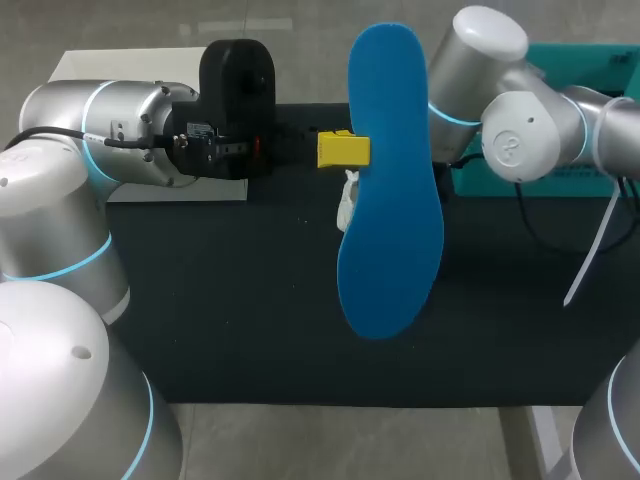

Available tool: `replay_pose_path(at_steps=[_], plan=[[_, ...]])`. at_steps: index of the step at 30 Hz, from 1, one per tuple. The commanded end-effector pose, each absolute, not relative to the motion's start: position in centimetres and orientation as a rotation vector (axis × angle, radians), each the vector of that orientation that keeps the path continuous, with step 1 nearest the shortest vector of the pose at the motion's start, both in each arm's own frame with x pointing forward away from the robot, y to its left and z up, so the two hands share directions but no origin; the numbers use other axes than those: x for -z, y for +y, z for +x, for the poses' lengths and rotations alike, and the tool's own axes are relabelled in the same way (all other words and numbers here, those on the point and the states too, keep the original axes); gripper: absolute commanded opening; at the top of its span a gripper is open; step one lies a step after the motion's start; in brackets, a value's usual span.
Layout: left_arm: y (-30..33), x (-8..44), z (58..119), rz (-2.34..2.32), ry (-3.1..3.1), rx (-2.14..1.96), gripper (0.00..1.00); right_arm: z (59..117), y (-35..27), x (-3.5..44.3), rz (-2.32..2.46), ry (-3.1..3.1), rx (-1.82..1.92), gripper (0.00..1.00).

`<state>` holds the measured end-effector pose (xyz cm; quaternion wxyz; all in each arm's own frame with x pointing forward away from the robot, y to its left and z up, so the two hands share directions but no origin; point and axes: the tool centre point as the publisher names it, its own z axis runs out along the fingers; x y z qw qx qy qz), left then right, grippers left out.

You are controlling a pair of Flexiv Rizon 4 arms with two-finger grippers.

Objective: Take the shoe out of the shoebox, open the shoe tongue, remove and reinsert the insole, then place the shoe into the shoebox

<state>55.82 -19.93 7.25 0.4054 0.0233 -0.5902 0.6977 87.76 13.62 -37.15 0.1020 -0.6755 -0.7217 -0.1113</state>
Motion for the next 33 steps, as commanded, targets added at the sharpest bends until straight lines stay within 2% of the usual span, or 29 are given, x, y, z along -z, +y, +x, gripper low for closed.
replay_pose_path(at_steps=[1, 8, 27, 33], plan=[[-20.0, -7.2, 55.9, 0.056, -1.487, -1.761, 0.00, 86.9, 13.6, 35.7, -2.007, -2.130, 0.360, 1.00], [-20.0, -7.2, 55.9, 0.056, -1.487, -1.761, 0.00, 85.3, 13.6, 30.5, -1.911, -2.198, 0.596, 1.00], [-20.0, -7.2, 55.9, 0.056, -1.487, -1.761, 0.00, 85.3, 13.6, 30.5, -1.911, -2.198, 0.596, 1.00], [-20.0, -7.2, 55.9, 0.056, -1.487, -1.761, 0.00, 83.4, 11.8, 23.8, -1.825, -1.978, 0.764, 1.00]])
